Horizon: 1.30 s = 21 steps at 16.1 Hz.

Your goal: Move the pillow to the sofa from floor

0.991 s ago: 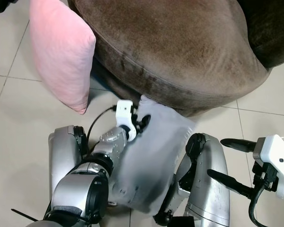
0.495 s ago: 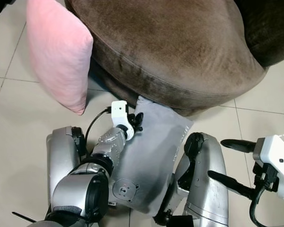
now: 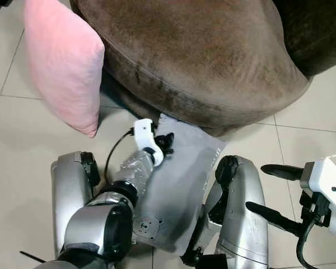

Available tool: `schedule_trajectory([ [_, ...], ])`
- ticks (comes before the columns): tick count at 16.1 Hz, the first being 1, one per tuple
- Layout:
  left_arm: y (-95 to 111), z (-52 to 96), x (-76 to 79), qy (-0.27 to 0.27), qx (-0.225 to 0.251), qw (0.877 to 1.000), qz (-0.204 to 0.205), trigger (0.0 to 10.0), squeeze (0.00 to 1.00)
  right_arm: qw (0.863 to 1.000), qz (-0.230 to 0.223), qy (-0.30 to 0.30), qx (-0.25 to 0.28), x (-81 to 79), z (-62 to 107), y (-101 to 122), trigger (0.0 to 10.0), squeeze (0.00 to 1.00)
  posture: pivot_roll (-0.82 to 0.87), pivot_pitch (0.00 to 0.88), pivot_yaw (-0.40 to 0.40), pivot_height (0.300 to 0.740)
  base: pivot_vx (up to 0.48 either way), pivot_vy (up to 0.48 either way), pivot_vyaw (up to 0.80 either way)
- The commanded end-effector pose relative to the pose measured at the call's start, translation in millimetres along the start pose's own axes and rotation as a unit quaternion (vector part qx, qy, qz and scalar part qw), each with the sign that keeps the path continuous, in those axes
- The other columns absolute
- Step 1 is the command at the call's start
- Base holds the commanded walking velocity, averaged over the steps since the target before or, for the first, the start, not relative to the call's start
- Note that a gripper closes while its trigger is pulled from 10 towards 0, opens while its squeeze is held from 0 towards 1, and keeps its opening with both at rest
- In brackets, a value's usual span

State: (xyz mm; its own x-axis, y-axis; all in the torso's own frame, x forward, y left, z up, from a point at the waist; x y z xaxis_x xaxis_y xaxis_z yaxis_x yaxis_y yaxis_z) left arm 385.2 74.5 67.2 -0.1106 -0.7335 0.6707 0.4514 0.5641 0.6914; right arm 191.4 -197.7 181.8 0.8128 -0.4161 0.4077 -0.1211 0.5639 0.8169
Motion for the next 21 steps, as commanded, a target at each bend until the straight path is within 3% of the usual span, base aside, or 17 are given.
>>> schedule_trajectory([
  [1, -12, 0.7, -0.5, 0.002, -0.018, 1.0, 0.018, 10.0, 1.0, 1.0, -0.003, -0.001, -0.008, 0.3, 3.5, -1, 10.0, 0.0, -0.17, 0.391, -0.236, 0.375, 0.0, 0.0, 0.0],
  [4, -7, 8.0, -22.7, 0.037, -0.008, 0.998, 0.05, 10.0, 1.0, 1.0, -0.004, 0.003, -0.004, -0.7, 0.8, 0, 10.0, 0.0, -0.17, 0.403, -0.249, 0.375, 0.0, 0.0, 0.0],
  [6, -8, 12.2, -32.6, 0.049, -0.004, 0.995, 0.084, 10.0, 1.0, 1.0, -0.005, 0.005, -0.004, -1.8, 1.7, 2, 10.0, 0.0, -0.18, 0.409, -0.254, 0.375, 0.0, 0.0, 0.0],
  [8, -6, 13.6, -36.0, 0.052, 0.001, 0.994, 0.092, 10.0, 1.0, 1.0, -0.005, 0.007, -0.005, -3.2, 3.1, 2, 10.0, 0.0, -0.19, 0.414, -0.257, 0.375, 0.0, 0.0, 0.0],
  [10, -1, 11.9, -30.2, 0.027, 0.006, 0.994, 0.105, 10.0, 1.0, 1.0, -0.006, 0.003, -0.002, -3.1, 3.9, 4, 10.0, 0.0, -0.19, 0.416, -0.262, 0.375, 0.0, 0.0, 0.0],
  [14, -2, 10.2, -25.0, 0.013, 0.028, 0.98, 0.198, 10.0, 1.0, 1.0, -0.004, 0.002, -0.013, -0.6, 12.2, 6, 10.0, 0.0, -0.25, 0.424, -0.297, 0.375, 0.0, 0.0, 0.0],
  [16, -14, 9.7, -21.4, 0.011, 0.019, 0.975, 0.219, 10.0, 1.0, 1.0, -0.002, 0.003, -0.021, -0.7, 16.8, 7, 10.0, 0.0, -0.27, 0.428, -0.312, 0.375, 0.0, 0.0, 0.0],
  [21, -18, 10.0, -21.7, 0.014, 0.027, 0.964, 0.265, 10.0, 1.0, 0.999, -0.003, 0.003, -0.032, -3.7, 24.4, 9, 10.0, 0.0, -0.31, 0.436, -0.327, 0.375, 0.0, 0.0, 0.0],
])
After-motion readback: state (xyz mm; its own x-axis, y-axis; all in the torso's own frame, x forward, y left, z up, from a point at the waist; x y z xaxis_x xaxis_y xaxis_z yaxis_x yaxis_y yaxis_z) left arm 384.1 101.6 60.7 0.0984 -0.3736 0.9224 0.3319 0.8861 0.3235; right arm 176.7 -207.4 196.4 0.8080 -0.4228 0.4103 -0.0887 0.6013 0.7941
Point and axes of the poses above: a point about 5 cm out from each wrist's last joint towards the gripper, its own z axis pointing back from the gripper into the wrist, its own y axis along the axis of the wrist's last joint, x = y × z, the point moved 3 cm from there along -z, pointing out of the wrist towards the gripper, and after that the axes turned 15 degrees about z, right-handed, at the moved point
